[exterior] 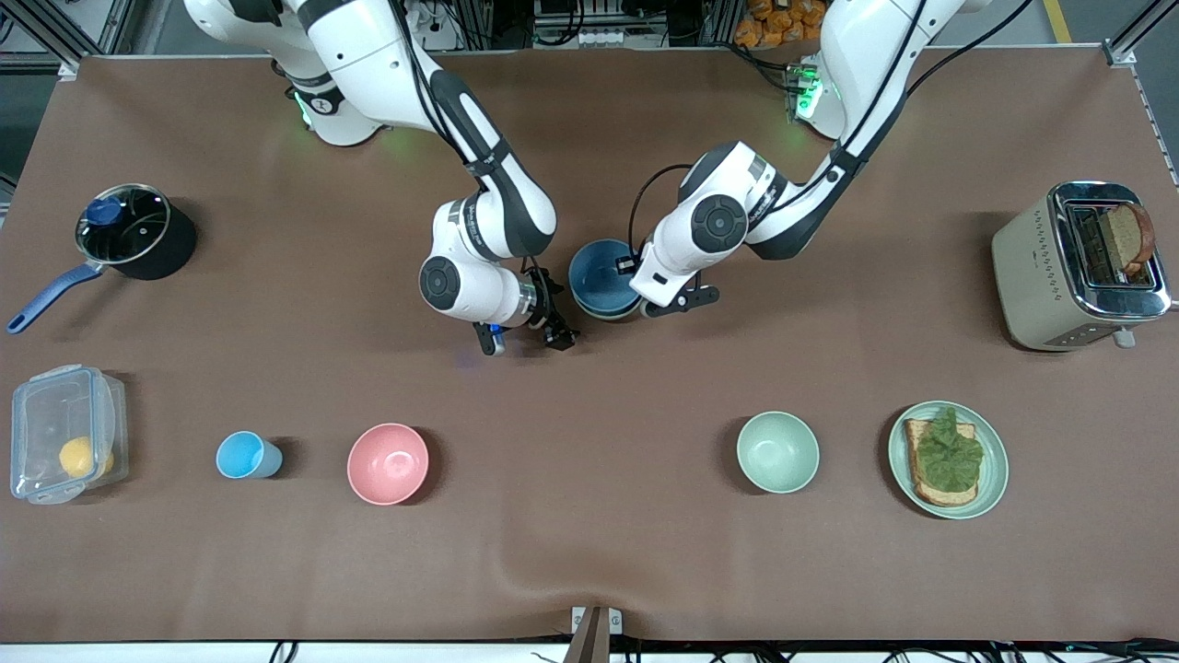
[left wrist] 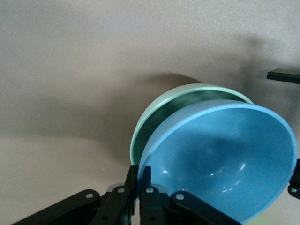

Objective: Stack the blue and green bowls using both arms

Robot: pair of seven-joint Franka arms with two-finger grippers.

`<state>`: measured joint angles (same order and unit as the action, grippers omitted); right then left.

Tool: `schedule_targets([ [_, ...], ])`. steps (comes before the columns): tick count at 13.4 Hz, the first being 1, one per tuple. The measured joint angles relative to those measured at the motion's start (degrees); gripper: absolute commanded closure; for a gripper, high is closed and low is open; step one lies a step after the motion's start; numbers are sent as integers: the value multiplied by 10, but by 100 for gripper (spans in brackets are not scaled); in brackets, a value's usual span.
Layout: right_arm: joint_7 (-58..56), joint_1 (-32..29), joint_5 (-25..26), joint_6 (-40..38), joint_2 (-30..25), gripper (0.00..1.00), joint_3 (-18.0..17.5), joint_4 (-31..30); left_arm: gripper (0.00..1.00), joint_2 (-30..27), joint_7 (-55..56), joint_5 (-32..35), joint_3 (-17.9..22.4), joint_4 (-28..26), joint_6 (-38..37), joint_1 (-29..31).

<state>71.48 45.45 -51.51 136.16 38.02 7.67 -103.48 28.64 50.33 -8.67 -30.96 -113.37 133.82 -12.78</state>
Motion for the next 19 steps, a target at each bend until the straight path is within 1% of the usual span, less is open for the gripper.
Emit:
schedule_targets([
  [3, 0, 0, 0, -1, 0, 0, 0, 1, 100, 8, 0, 1, 1, 0, 14, 0],
  [10, 0, 0, 0, -2, 0, 0, 0, 2, 100, 16, 0, 2, 4, 0, 19, 0],
  [11, 0, 0, 0, -2, 0, 0, 0, 2, 93, 17, 0, 2, 5, 0, 19, 0],
  [13, 0, 0, 0, -2, 0, 0, 0, 3, 61, 18, 0, 2, 5, 0, 19, 0],
  [14, 0, 0, 0, -3, 0, 0, 0, 3, 24, 18, 0, 2, 5, 0, 19, 0],
  [15, 0, 0, 0, -3, 0, 0, 0, 3, 0, 18, 0, 2, 5, 0, 19, 0],
  [19, 0, 0, 0, -4, 0, 0, 0, 3, 0, 18, 0, 2, 5, 3, 22, 1],
])
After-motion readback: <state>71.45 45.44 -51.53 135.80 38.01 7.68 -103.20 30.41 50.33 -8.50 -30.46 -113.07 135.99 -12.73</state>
